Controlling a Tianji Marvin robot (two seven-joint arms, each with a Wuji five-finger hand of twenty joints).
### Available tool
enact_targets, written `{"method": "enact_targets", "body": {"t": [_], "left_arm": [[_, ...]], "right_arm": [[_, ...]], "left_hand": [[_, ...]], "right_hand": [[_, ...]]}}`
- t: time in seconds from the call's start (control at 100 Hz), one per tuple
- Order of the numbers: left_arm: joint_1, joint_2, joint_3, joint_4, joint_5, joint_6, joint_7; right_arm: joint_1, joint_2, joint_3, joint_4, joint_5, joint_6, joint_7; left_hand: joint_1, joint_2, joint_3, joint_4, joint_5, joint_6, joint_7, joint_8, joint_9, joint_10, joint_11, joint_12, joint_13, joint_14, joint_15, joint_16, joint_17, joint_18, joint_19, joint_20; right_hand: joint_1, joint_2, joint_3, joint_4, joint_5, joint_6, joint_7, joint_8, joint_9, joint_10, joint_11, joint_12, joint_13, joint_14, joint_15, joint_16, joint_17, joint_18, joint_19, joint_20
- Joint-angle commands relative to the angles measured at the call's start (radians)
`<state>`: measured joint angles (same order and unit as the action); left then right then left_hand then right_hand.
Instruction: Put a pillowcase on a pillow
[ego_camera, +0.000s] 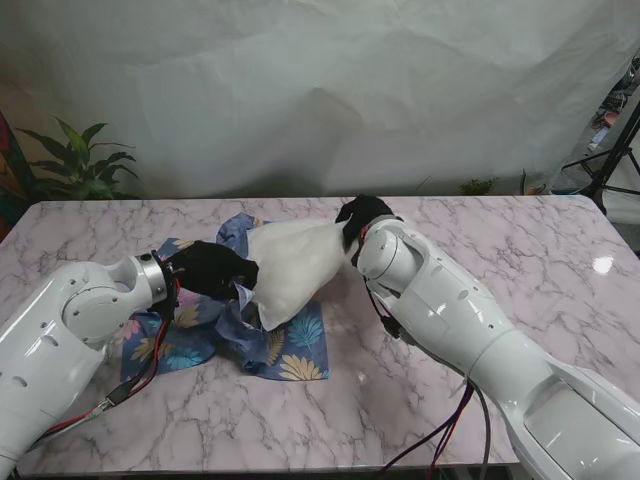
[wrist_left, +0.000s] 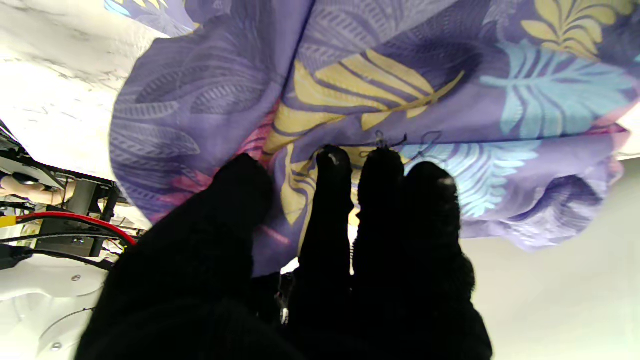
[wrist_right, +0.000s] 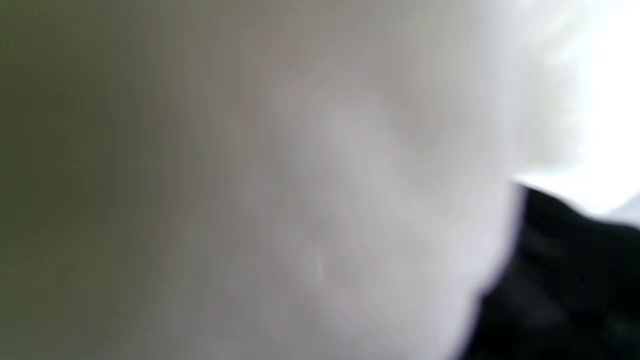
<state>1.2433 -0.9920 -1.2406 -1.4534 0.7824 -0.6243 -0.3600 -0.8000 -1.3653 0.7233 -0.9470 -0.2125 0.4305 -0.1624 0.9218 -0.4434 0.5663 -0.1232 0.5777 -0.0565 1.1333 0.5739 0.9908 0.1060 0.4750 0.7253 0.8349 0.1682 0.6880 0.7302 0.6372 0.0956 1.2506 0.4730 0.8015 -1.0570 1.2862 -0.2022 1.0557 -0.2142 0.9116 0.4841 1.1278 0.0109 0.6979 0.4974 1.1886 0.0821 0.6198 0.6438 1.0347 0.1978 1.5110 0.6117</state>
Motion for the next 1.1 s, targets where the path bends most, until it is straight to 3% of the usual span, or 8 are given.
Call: {"method": "enact_targets", "body": {"t": [0.0,0.2,0.38,0.66,0.77,0.82,0.86,1.09], "left_arm": [[0.004,0.003,0.002,-0.002,-0.002,-0.011,-0.015],[0.008,0.002,0.005,-0.012,-0.013,-0.01,-0.013],[0.014,-0.002,0.01,-0.024,-0.03,0.005,-0.009],[0.03,-0.026,0.035,-0.028,-0.093,0.089,0.053],[0.041,-0.033,0.038,-0.038,-0.106,0.126,0.074],[0.047,-0.037,0.037,-0.044,-0.103,0.143,0.089],[0.051,-0.04,0.037,-0.048,-0.099,0.158,0.1],[0.072,-0.054,0.042,-0.087,-0.097,0.293,0.13]], "right_arm": [[0.018,-0.016,0.008,0.022,0.018,0.02,-0.012],[0.047,-0.044,0.002,0.08,0.053,0.04,-0.023],[0.087,-0.087,-0.008,0.169,0.102,0.045,-0.033],[0.123,-0.16,-0.025,0.293,0.166,0.017,-0.057],[0.133,-0.184,-0.033,0.329,0.182,0.002,-0.063],[0.135,-0.19,-0.037,0.336,0.186,-0.006,-0.063],[0.134,-0.192,-0.041,0.336,0.186,-0.011,-0.062],[0.122,-0.189,-0.051,0.309,0.188,-0.006,-0.059]], "left_hand": [[-0.009,-0.038,0.065,-0.029,0.04,-0.046,0.014,-0.005,0.047,-0.042,-0.008,0.014,0.019,0.051,-0.014,-0.007,-0.029,-0.055,-0.005,0.023],[-0.06,-0.023,0.037,-0.028,0.068,-0.054,-0.013,-0.024,0.012,-0.057,0.046,-0.018,0.006,0.038,-0.02,-0.013,-0.052,-0.055,-0.01,0.033],[-0.128,0.025,-0.012,-0.032,0.095,-0.067,-0.03,-0.039,-0.029,-0.071,0.105,-0.065,-0.005,0.028,-0.027,-0.016,-0.081,-0.056,-0.008,0.044],[-0.068,0.097,-0.177,0.005,0.09,-0.05,-0.034,-0.026,-0.051,-0.07,0.155,-0.149,-0.012,0.032,-0.022,-0.008,-0.095,-0.054,0.0,0.053],[0.011,0.154,-0.344,0.048,0.076,-0.031,-0.034,-0.019,-0.058,-0.068,0.166,-0.152,-0.014,0.033,-0.014,-0.002,-0.094,-0.055,0.006,0.053],[0.01,0.163,-0.354,0.049,0.072,-0.025,-0.032,-0.017,-0.057,-0.066,0.169,-0.15,-0.012,0.036,-0.01,0.0,-0.09,-0.054,0.012,0.056],[0.046,0.192,-0.443,0.071,0.068,-0.023,-0.027,-0.011,-0.058,-0.069,0.176,-0.146,-0.011,0.036,-0.002,0.005,-0.089,-0.055,0.022,0.053],[0.062,0.243,-0.515,0.081,0.068,0.011,-0.006,0.021,-0.048,-0.052,0.214,-0.126,0.0,0.05,0.045,0.032,-0.08,-0.046,0.072,0.064]], "right_hand": [[0.092,0.166,0.197,0.087,0.042,0.018,0.093,0.037,0.043,0.007,0.105,0.025,0.121,-0.059,0.409,0.025,0.101,-0.375,0.083,0.046],[0.093,0.162,0.202,0.089,0.044,0.024,0.091,0.036,0.046,0.015,0.106,0.025,0.122,-0.057,0.419,0.028,0.103,-0.376,0.091,0.05],[0.093,0.16,0.204,0.091,0.043,0.025,0.09,0.035,0.048,0.016,0.107,0.026,0.121,-0.056,0.426,0.029,0.104,-0.377,0.096,0.053],[0.093,0.158,0.206,0.092,0.042,0.033,0.083,0.03,0.047,0.022,0.106,0.024,0.121,-0.055,0.429,0.025,0.105,-0.376,0.099,0.053],[0.093,0.159,0.204,0.091,0.042,0.034,0.081,0.029,0.046,0.024,0.105,0.022,0.12,-0.057,0.427,0.022,0.104,-0.377,0.096,0.052],[0.093,0.159,0.203,0.091,0.041,0.035,0.079,0.028,0.046,0.024,0.104,0.021,0.12,-0.056,0.425,0.02,0.103,-0.377,0.095,0.051],[0.093,0.159,0.202,0.091,0.04,0.037,0.076,0.026,0.046,0.026,0.102,0.018,0.121,-0.057,0.424,0.019,0.103,-0.377,0.094,0.051],[0.093,0.16,0.199,0.089,0.039,0.043,0.068,0.021,0.042,0.032,0.099,0.011,0.121,-0.057,0.421,0.014,0.104,-0.379,0.093,0.049]]}}
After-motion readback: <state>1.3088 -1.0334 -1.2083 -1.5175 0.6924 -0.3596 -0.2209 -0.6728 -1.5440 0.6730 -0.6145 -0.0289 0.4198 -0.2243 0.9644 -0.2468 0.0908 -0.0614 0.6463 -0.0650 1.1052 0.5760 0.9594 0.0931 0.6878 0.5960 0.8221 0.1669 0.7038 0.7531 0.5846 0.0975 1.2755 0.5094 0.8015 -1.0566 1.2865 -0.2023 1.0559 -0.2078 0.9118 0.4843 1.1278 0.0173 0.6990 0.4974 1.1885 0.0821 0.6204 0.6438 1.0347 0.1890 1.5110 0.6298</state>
